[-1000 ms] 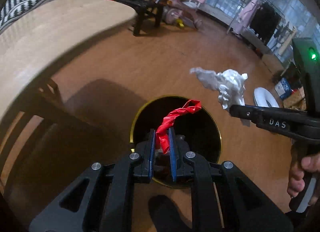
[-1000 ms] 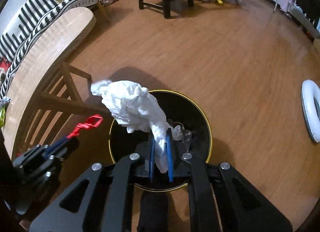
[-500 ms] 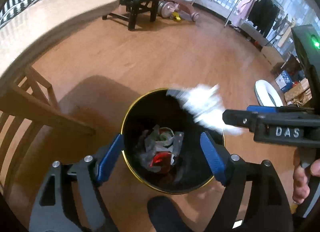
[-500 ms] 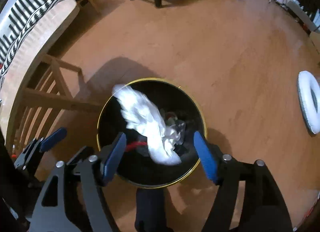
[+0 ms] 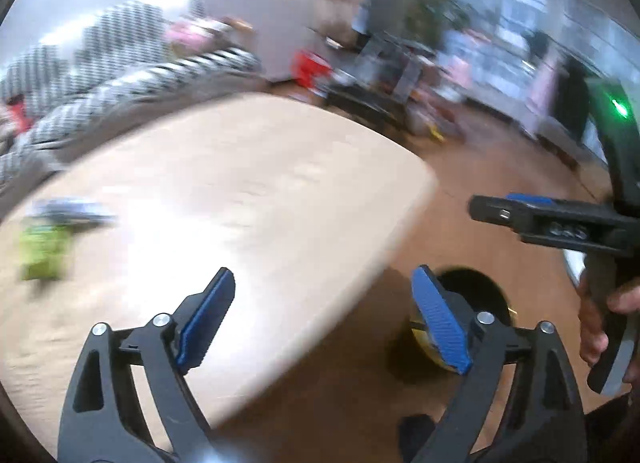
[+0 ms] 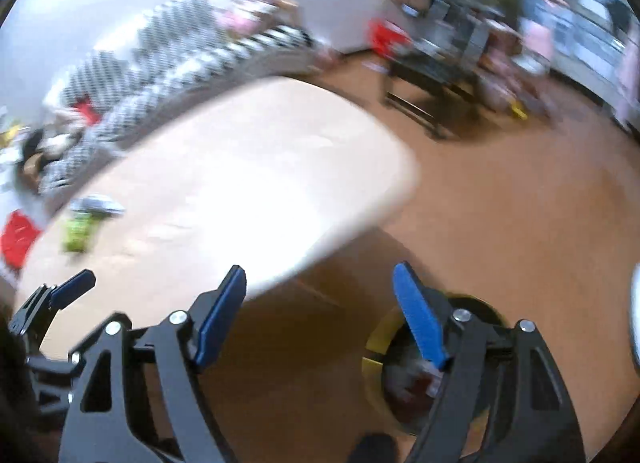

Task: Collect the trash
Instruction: 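Return both grippers from the bin to the table, then grasp the yellow-green snack bag with the left gripper while the right grasps the crumpled foil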

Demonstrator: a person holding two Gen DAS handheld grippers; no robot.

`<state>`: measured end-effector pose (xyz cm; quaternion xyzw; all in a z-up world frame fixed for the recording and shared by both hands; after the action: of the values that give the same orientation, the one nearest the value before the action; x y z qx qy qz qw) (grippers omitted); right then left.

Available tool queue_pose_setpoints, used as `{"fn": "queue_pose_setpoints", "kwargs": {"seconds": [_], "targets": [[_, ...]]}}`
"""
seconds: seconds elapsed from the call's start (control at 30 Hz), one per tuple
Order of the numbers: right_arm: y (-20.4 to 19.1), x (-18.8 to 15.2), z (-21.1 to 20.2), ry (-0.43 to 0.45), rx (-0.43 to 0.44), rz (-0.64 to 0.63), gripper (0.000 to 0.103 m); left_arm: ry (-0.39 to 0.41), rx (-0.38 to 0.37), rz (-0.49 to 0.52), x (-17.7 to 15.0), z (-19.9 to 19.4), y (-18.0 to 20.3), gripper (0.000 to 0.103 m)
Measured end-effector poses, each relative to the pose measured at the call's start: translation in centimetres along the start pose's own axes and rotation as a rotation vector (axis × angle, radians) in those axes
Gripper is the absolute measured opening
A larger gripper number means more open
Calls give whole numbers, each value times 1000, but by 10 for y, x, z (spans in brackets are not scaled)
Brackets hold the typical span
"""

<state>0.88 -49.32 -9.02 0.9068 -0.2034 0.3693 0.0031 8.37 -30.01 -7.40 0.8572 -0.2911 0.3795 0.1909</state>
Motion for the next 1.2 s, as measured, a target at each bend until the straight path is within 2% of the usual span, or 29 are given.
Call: {"fn": "queue_pose_setpoints", "kwargs": {"seconds": [0.07, 0.13, 0.23, 0.37, 0.53, 0.77, 1.2], "targets": [[-50, 7, 0, 25, 79, -32, 76, 33, 74, -50, 0, -27, -48, 89], [-109, 10, 6, 5, 171, -70, 76, 54, 154, -124, -8, -59, -105, 89], [-189, 7, 16, -17, 262, -127, 76, 70, 240, -214, -25, -96, -170, 89], [-265, -7, 28, -33, 296, -228, 76, 75, 338, -291, -48, -135, -236, 90], [-328, -23, 43, -47, 315, -328, 76, 70, 406, -336, -73, -167, -279, 90], [-349, -27, 48, -21, 301, -398, 76, 80, 405, -365, -80, -183, -300, 90], [-333, -15, 62, -20, 284, -410, 76, 55, 367, -353, -66, -147, -290, 90]]}}
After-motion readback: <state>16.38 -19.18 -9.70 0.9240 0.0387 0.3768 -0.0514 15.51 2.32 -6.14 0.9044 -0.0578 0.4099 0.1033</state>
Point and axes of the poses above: each gripper's, at about its wrist camera, not at the fingertips, and z roughly the way its jaws point, y to its right, x to its top, the point moved 8 cm from there along z, roughly the way its jaws point, and after that the axes turned 4 degrees about -x, right-handed, at the moved point
